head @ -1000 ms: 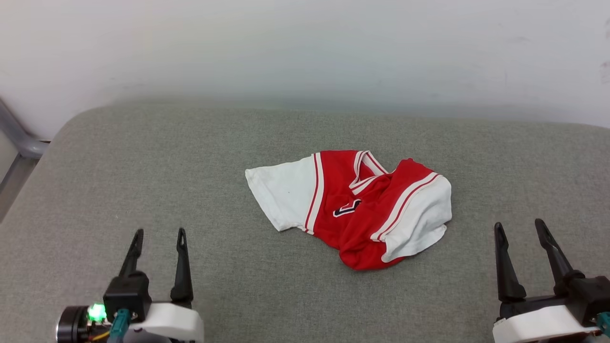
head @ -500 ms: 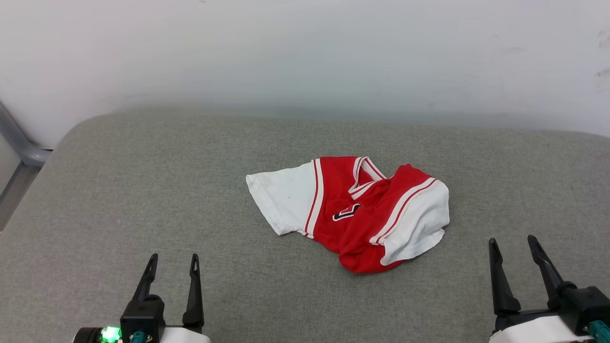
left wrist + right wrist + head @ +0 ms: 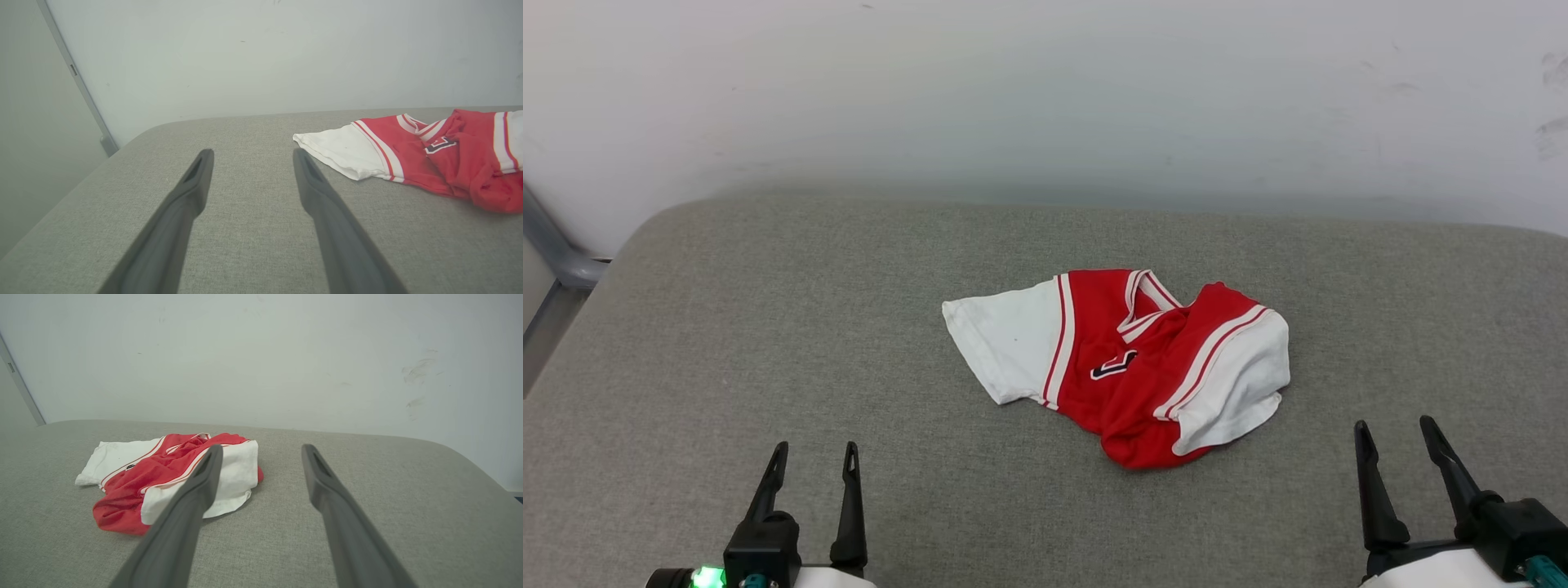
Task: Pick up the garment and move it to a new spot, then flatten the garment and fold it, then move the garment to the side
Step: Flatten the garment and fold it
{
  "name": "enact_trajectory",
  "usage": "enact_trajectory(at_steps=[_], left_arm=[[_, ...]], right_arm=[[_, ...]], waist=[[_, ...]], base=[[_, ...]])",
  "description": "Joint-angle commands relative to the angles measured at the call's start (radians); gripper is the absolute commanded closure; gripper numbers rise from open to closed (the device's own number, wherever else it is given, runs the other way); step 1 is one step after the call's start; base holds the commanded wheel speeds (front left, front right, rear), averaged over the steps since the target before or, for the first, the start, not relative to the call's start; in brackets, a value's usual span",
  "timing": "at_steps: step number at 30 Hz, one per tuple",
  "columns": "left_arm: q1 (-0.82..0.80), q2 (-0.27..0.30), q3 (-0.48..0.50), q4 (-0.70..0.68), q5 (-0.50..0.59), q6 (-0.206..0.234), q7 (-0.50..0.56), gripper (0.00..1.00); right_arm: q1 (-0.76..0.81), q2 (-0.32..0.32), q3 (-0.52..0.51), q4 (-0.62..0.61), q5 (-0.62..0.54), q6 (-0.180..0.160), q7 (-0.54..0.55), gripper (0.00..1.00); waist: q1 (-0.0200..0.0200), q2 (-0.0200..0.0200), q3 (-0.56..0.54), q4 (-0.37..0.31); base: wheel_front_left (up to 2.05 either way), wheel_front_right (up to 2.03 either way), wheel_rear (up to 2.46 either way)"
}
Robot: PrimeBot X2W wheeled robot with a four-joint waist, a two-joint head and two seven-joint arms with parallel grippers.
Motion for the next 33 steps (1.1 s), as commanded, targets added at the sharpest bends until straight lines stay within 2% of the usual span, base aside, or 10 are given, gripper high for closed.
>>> enact_trajectory(at_steps=[1, 10, 15, 20, 25, 33], left_arm=[[0.004, -0.008, 0.006, 0.001, 0.007, -0.006, -0.003, 0.00], [-0.011, -0.032, 0.029, 0.012, 0.034, -0.028, -0.003, 0.00], [-0.024, -0.040, 0.031, 0.009, 0.041, -0.040, -0.003, 0.00], [-0.053, -0.045, 0.032, 0.005, 0.048, -0.050, -0.003, 0.00], [-0.077, -0.051, 0.032, 0.000, 0.052, -0.053, -0.003, 0.00], [-0.113, -0.060, 0.030, -0.010, 0.057, -0.062, -0.003, 0.00]], right_arm=[[0.005, 0.002, 0.000, 0.002, 0.002, -0.001, -0.002, 0.00], [-0.119, 0.001, -0.010, -0.041, -0.058, -0.001, -0.002, 0.00], [-0.246, -0.098, 0.070, -0.028, -0.063, -0.001, -0.002, 0.00], [-0.400, -0.230, 0.183, 0.072, -0.026, -0.001, 0.014, 0.00], [-0.534, -0.341, 0.328, 0.131, 0.069, -0.001, 0.176, 0.00], [-0.657, -0.529, 0.576, 0.112, 0.316, -0.001, 0.589, 0.00]], waist=[[0.0001, 0.0000, 0.000, 0.001], [0.0001, 0.0000, 0.009, 0.007], [0.0001, 0.0000, 0.029, 0.014], [0.0001, 0.0000, 0.065, 0.029], [0.0001, 0.0000, 0.092, 0.044], [0.0001, 0.0000, 0.153, 0.070]], base=[[0.00, 0.00, 0.00], [0.00, 0.00, 0.00], [0.00, 0.00, 0.00], [0.00, 0.00, 0.00], [0.00, 0.00, 0.00], [0.00, 0.00, 0.00]])
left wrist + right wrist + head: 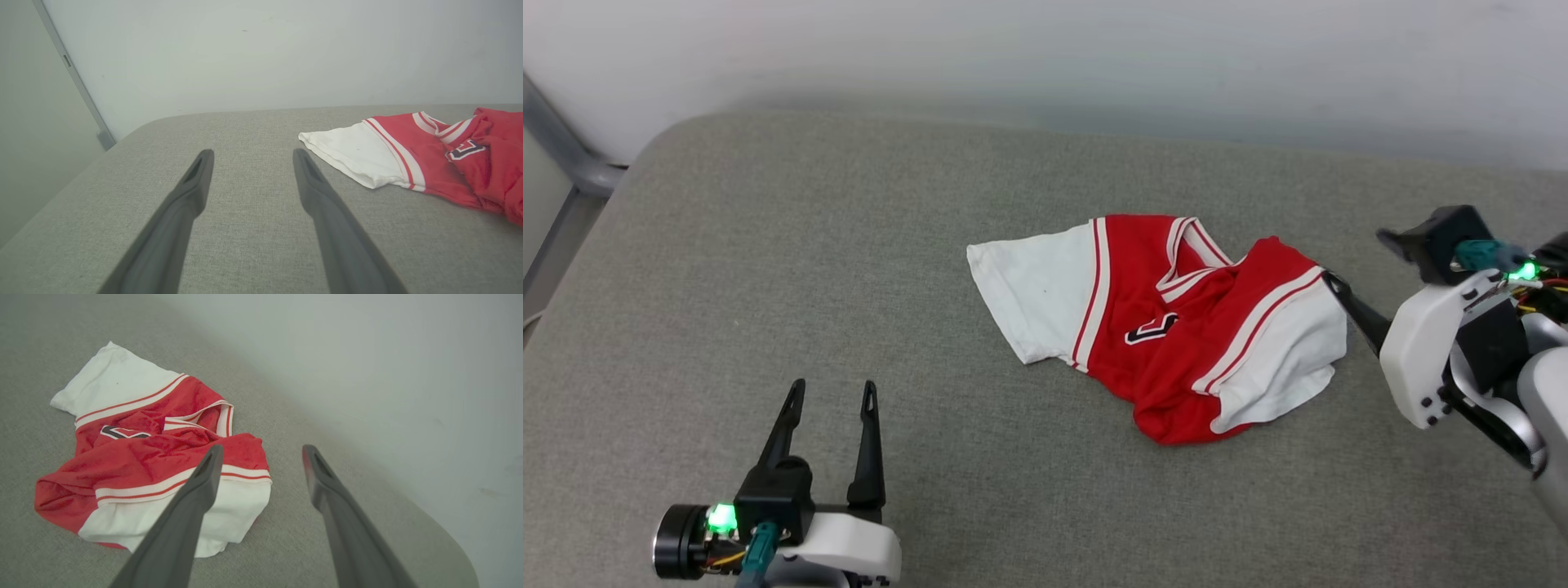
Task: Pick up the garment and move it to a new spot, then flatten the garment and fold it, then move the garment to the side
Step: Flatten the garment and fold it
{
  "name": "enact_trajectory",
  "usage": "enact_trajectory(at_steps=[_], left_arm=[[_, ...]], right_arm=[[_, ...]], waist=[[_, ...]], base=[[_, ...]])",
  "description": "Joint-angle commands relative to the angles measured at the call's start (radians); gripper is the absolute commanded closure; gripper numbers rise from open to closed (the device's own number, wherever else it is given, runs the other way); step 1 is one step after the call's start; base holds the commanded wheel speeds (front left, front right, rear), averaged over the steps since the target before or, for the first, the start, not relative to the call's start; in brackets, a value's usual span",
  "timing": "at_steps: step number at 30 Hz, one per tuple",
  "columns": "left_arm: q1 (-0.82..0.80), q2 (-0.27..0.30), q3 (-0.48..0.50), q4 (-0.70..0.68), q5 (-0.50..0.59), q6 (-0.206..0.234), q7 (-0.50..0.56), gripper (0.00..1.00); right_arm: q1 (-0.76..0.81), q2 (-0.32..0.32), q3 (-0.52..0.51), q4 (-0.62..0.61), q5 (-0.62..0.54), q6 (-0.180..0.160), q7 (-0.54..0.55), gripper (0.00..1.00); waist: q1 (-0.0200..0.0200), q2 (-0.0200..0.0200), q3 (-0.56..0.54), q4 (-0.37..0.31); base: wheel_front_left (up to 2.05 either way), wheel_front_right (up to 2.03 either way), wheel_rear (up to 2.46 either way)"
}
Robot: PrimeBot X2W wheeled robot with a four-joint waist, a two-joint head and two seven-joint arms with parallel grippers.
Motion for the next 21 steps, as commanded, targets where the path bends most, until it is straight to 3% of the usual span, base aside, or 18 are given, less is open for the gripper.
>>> enact_trajectory(at_steps=[1, 5, 8, 21], left_arm=[[-0.024, -0.003, -0.005, -0.007, 0.006, -0.005, -0.003, 0.00], [-0.051, -0.011, -0.012, -0.011, 0.006, -0.006, -0.003, 0.00], [-0.075, -0.017, -0.020, -0.016, 0.008, -0.006, -0.003, 0.00], [-0.147, -0.031, -0.066, -0.019, 0.002, 0.004, -0.003, 0.00]], right_arm=[[-0.028, -0.050, 0.051, -0.003, 0.048, -0.001, 0.103, 0.00], [-0.066, -0.135, 0.171, -0.039, 0.156, -0.001, 0.310, 0.00], [-0.097, -0.177, 0.229, -0.054, 0.203, -0.001, 0.401, 0.00], [-0.154, -0.190, 0.466, 0.081, 0.289, -0.001, 0.518, 0.00]], waist=[[-0.0002, 0.0000, 0.027, 0.014], [-0.0002, 0.0000, 0.070, 0.032], [-0.0002, 0.0000, 0.107, 0.049], [-0.0002, 0.0000, 0.217, 0.111]], base=[[0.00, 0.00, 0.00], [0.00, 0.00, 0.00], [0.00, 0.00, 0.00], [0.00, 0.00, 0.00]])
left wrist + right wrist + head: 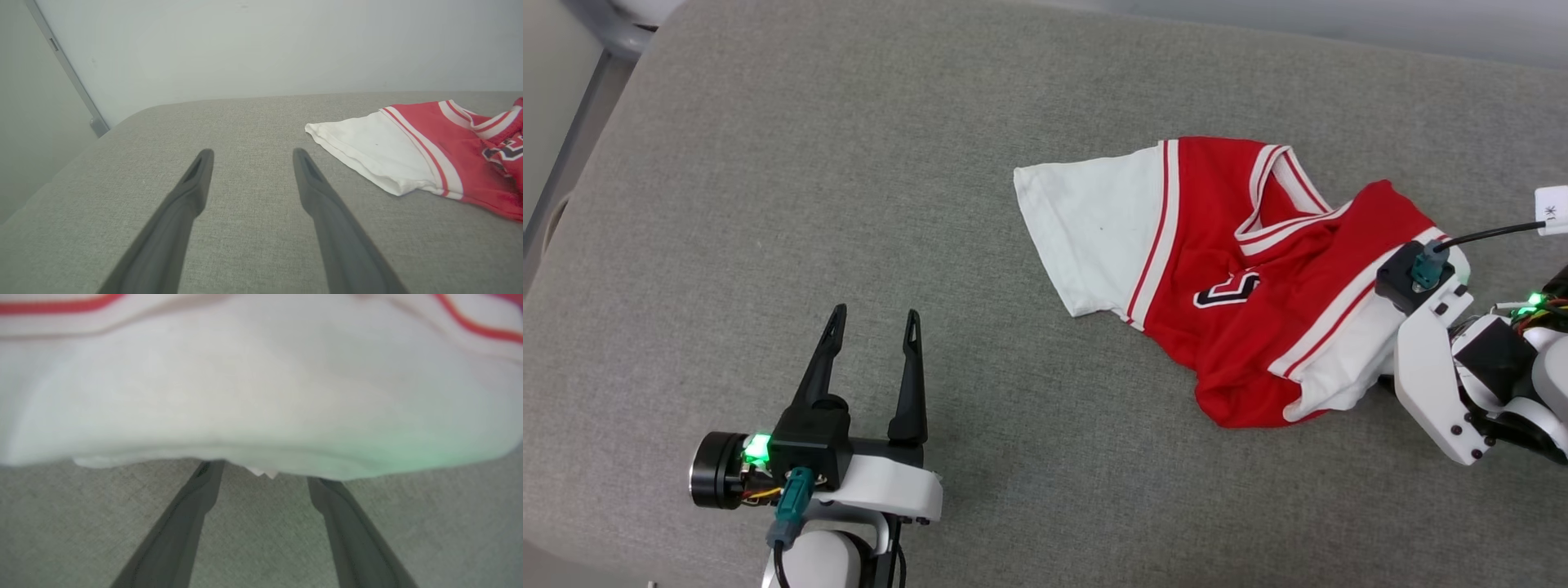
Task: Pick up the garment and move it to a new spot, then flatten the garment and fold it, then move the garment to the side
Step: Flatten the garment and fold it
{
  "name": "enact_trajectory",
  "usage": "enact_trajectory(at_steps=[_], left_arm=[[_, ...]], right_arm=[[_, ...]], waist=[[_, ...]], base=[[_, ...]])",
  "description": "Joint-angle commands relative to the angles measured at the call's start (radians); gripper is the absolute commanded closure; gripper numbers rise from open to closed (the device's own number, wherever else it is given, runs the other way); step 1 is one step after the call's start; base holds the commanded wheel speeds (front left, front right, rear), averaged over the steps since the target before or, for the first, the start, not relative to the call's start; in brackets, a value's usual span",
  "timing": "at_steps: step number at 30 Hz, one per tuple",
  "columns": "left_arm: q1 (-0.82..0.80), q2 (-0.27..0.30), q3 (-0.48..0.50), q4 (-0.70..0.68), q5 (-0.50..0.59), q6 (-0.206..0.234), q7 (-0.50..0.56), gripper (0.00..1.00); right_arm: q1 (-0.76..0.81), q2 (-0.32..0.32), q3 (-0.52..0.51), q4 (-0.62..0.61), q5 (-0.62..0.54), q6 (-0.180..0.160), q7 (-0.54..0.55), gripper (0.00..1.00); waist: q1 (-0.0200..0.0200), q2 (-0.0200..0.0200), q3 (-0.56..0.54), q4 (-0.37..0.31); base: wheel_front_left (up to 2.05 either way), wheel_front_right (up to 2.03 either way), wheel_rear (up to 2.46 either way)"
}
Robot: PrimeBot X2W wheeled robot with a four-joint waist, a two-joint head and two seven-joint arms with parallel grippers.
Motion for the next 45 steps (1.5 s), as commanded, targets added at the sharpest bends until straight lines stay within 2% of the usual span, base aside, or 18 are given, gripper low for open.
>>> enact_trajectory(at_steps=[1, 4, 5, 6, 12, 18, 25, 31, 37, 40, 43, 44, 45], left_arm=[[-0.015, 0.000, -0.002, 0.001, -0.005, 0.004, -0.003, 0.00], [-0.016, -0.002, -0.001, 0.003, -0.009, 0.009, -0.003, 0.00], [-0.015, -0.003, 0.001, 0.003, -0.009, 0.011, -0.003, 0.00], [-0.014, -0.003, 0.003, 0.003, -0.008, 0.011, -0.003, 0.00], [-0.002, -0.002, 0.020, 0.015, -0.001, 0.010, -0.003, 0.00], [0.031, 0.005, 0.030, 0.023, 0.005, 0.005, -0.003, 0.00], [0.064, 0.012, 0.044, 0.018, 0.009, 0.004, -0.003, 0.00], [0.072, 0.015, 0.045, 0.012, 0.011, -0.002, -0.003, 0.00], [0.067, 0.016, 0.042, 0.014, 0.015, -0.006, -0.003, 0.00], [0.061, 0.016, 0.039, 0.017, 0.016, -0.008, -0.003, 0.00], [0.063, 0.016, 0.036, 0.023, 0.016, -0.007, -0.003, 0.00], [0.068, 0.017, 0.038, 0.024, 0.016, -0.006, -0.003, 0.00], [0.075, 0.018, 0.040, 0.026, 0.016, -0.005, -0.003, 0.00]], right_arm=[[0.041, 0.019, 0.057, 0.037, 0.016, 0.000, 0.005, 0.00], [0.051, 0.023, 0.116, 0.066, 0.041, 0.001, -0.003, 0.00], [0.047, 0.024, 0.129, 0.070, 0.050, 0.001, -0.009, 0.05], [0.039, 0.027, 0.134, 0.073, 0.059, 0.001, -0.022, 1.00], [-0.031, 0.012, 0.130, 0.074, 0.092, 0.000, -0.115, 1.00], [-0.032, -0.048, 0.068, 0.023, 0.125, -0.001, -0.218, 1.00], [0.080, -0.144, -0.065, -0.021, 0.165, -0.001, -0.257, 1.00], [0.251, -0.187, -0.224, 0.045, 0.181, -0.001, -0.251, 1.00], [0.410, -0.160, -0.336, 0.205, 0.182, -0.001, -0.242, 1.00], [0.467, -0.116, -0.358, 0.280, 0.183, 0.000, -0.236, 1.00], [0.490, -0.068, -0.389, 0.324, 0.176, 0.000, -0.274, 1.00], [0.482, -0.053, -0.408, 0.330, 0.174, 0.000, -0.299, 0.82], [0.474, -0.040, -0.426, 0.332, 0.170, 0.000, -0.326, 0.43]], waist=[[-0.0001, 0.0000, 0.012, 0.011], [-0.0001, 0.0000, 0.017, 0.011], [-0.0001, 0.0000, 0.019, 0.009], [-0.0001, 0.0000, 0.019, 0.005], [-0.0001, 0.0000, -0.016, -0.028], [-0.0001, 0.0000, -0.079, -0.068], [-0.0001, 0.0000, -0.119, -0.114], [-0.0001, 0.0000, -0.122, -0.130], [-0.0001, 0.0000, -0.117, -0.126], [-0.0001, 0.0000, -0.116, -0.121], [-0.0001, 0.0000, -0.123, -0.118], [-0.0001, 0.0000, -0.129, -0.119], [-0.0001, 0.0000, -0.135, -0.121]], base=[[0.00, 0.00, 0.00], [0.00, 0.00, 0.00], [0.00, 0.00, 0.00], [0.00, 0.00, 0.00], [0.00, 0.00, 0.00], [0.00, 0.00, 0.00], [0.00, 0.00, 0.00], [0.00, 0.00, 0.00], [0.00, 0.00, 0.00], [0.00, 0.00, 0.00], [0.00, 0.00, 0.00], [0.00, 0.00, 0.00], [0.00, 0.00, 0.00]])
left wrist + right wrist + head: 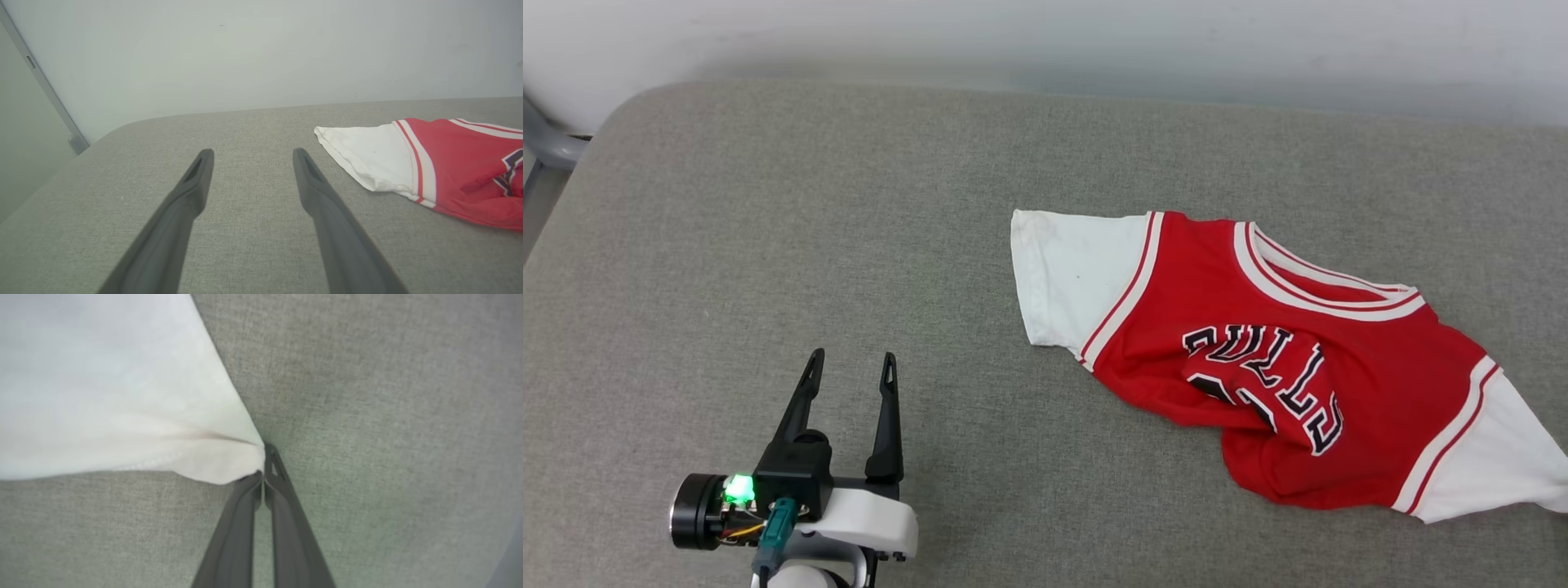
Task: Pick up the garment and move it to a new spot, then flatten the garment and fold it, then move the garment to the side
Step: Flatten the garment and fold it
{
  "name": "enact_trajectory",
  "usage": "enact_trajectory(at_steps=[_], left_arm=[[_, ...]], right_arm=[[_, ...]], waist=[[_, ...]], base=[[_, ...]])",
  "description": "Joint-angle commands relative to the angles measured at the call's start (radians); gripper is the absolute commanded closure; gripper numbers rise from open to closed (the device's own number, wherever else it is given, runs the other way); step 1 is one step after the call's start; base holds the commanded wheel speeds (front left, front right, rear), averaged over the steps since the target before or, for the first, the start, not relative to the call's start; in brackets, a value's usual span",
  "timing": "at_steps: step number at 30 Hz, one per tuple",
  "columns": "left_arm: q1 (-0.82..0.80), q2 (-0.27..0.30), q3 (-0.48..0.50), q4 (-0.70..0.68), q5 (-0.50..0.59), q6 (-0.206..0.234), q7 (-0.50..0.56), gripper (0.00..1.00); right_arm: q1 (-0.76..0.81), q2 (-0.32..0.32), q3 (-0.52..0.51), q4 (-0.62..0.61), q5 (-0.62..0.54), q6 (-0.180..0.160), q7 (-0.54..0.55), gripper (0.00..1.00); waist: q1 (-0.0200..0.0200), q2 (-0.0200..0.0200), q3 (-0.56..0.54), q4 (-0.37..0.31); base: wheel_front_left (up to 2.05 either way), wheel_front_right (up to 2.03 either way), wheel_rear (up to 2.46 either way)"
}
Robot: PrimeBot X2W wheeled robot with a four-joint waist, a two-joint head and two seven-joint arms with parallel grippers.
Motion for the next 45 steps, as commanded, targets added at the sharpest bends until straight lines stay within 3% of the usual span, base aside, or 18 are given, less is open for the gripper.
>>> enact_trajectory(at_steps=[1, 9, 14, 18, 21, 22, 25, 33, 40, 45], left_arm=[[0.013, 0.007, 0.003, 0.002, 0.004, 0.001, -0.003, 0.00], [0.035, 0.015, 0.020, 0.001, -0.001, 0.006, -0.003, 0.00], [0.053, 0.029, 0.021, -0.002, 0.002, -0.002, -0.003, 0.00], [0.063, 0.037, 0.021, -0.004, 0.006, -0.004, -0.003, 0.00], [0.065, 0.044, 0.023, -0.006, 0.004, -0.008, -0.003, 0.00], [0.065, 0.044, 0.023, -0.006, 0.004, -0.008, -0.003, 0.00], [0.056, 0.051, 0.023, -0.009, 0.004, -0.012, -0.003, 0.00], [-0.045, 0.083, 0.031, -0.008, -0.014, -0.053, -0.003, 0.00], [-0.225, 0.142, 0.015, 0.078, -0.060, -0.150, -0.002, 0.00], [-0.407, 0.211, -0.060, 0.141, -0.113, -0.182, 0.089, 0.00]], right_arm=[[0.009, 0.047, -0.015, 0.009, -0.018, -0.001, -0.050, 0.00], [-0.018, 0.066, -0.197, -0.085, -0.107, -0.001, -0.307, 0.00], [0.019, 0.174, -0.357, -0.163, -0.210, -0.001, -0.497, 0.00], [0.075, 0.310, -0.466, -0.253, -0.330, -0.001, -0.600, 0.00], [0.128, 0.401, -0.513, -0.351, -0.443, -0.001, -0.641, 0.00], [0.128, 0.401, -0.513, -0.351, -0.443, -0.001, -0.641, 0.00], [0.192, 0.522, -0.559, -0.446, -0.505, -0.001, -0.651, 0.00], [0.330, 0.714, -0.640, -0.641, -0.616, -0.001, -0.669, 0.00], [0.369, 0.766, -0.620, -0.715, -0.660, -0.001, -0.676, 0.00], [0.337, 0.777, -0.594, -0.726, -0.670, -0.001, -0.678, 0.00]], waist=[[0.0000, -0.0001, -0.013, -0.004], [0.0000, -0.0001, -0.060, -0.026], [0.0000, -0.0001, -0.093, -0.039], [0.0000, -0.0001, -0.112, -0.046], [0.0000, -0.0001, -0.121, -0.051], [0.0000, -0.0001, -0.121, -0.051], [0.0000, -0.0001, -0.124, -0.053], [0.0000, -0.0001, -0.115, -0.053], [0.0000, -0.0001, -0.079, -0.089], [0.0000, -0.0001, -0.031, -0.127]], base=[[0.00, 0.00, 0.00], [0.00, 0.00, 0.00], [0.00, 0.00, 0.00], [0.00, 0.00, 0.00], [0.00, 0.00, 0.00], [0.00, 0.00, 0.00], [0.00, 0.00, 0.00], [0.00, 0.00, 0.00], [0.00, 0.00, 0.00], [0.00, 0.00, 0.00]])
